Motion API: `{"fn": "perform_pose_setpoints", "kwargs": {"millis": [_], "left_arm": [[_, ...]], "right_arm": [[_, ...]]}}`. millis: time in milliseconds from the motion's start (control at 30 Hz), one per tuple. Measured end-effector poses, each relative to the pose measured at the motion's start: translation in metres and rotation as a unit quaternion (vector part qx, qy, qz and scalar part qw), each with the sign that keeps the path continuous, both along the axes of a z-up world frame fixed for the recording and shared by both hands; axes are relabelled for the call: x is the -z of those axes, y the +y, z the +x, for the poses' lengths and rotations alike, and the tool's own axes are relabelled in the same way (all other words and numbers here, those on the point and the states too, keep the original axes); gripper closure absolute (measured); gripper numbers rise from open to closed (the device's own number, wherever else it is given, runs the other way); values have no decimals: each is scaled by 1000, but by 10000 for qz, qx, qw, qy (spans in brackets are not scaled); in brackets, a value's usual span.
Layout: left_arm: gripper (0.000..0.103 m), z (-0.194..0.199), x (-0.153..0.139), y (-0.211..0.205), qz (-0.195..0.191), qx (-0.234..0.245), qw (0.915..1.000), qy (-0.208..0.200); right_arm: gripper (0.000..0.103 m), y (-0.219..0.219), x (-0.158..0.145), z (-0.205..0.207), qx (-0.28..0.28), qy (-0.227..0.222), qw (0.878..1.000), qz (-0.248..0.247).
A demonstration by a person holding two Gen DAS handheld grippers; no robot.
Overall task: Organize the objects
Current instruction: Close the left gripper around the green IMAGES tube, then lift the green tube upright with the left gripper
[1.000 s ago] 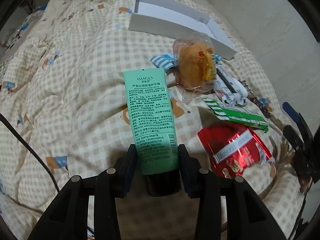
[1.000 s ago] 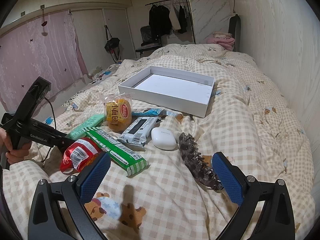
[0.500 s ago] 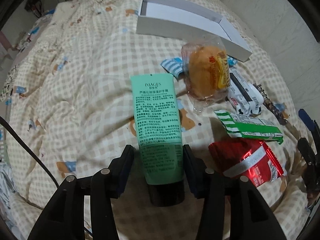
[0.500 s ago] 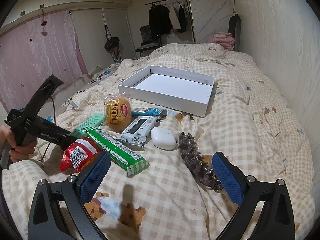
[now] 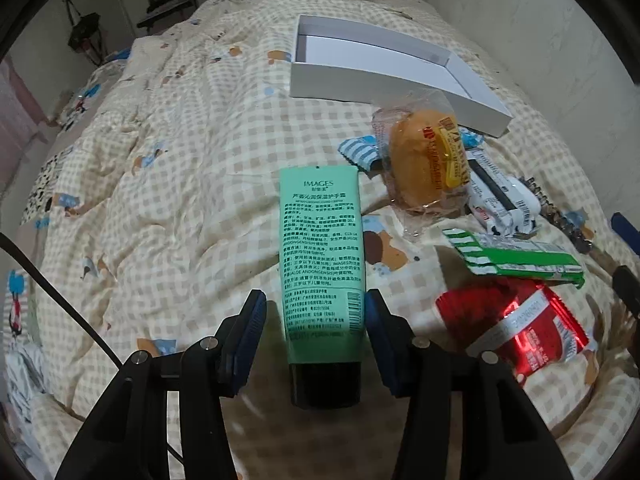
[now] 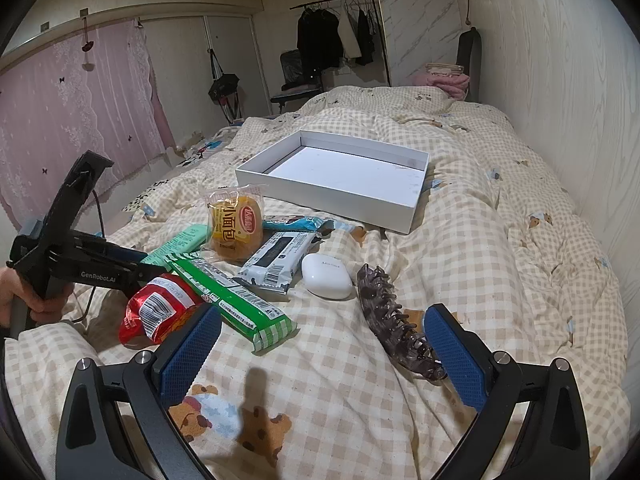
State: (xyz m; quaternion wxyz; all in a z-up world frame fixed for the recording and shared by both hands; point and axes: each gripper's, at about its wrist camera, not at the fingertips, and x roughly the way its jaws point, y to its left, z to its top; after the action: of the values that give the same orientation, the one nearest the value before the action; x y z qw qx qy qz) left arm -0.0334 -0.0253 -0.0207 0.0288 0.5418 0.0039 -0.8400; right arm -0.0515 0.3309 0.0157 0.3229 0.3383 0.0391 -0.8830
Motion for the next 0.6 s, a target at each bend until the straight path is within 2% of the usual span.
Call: {"fn": "perform_pose_setpoints", "kwargs": {"millis": [167, 600], "left_arm": [[50, 2, 0, 8, -330, 49, 9994, 85], [51, -8, 8, 0, 60, 6, 9999, -149]], "right_arm": [[1, 0, 0, 0, -6, -2, 10000, 6], [1, 0, 0, 0, -10, -8, 10000, 8]]}}
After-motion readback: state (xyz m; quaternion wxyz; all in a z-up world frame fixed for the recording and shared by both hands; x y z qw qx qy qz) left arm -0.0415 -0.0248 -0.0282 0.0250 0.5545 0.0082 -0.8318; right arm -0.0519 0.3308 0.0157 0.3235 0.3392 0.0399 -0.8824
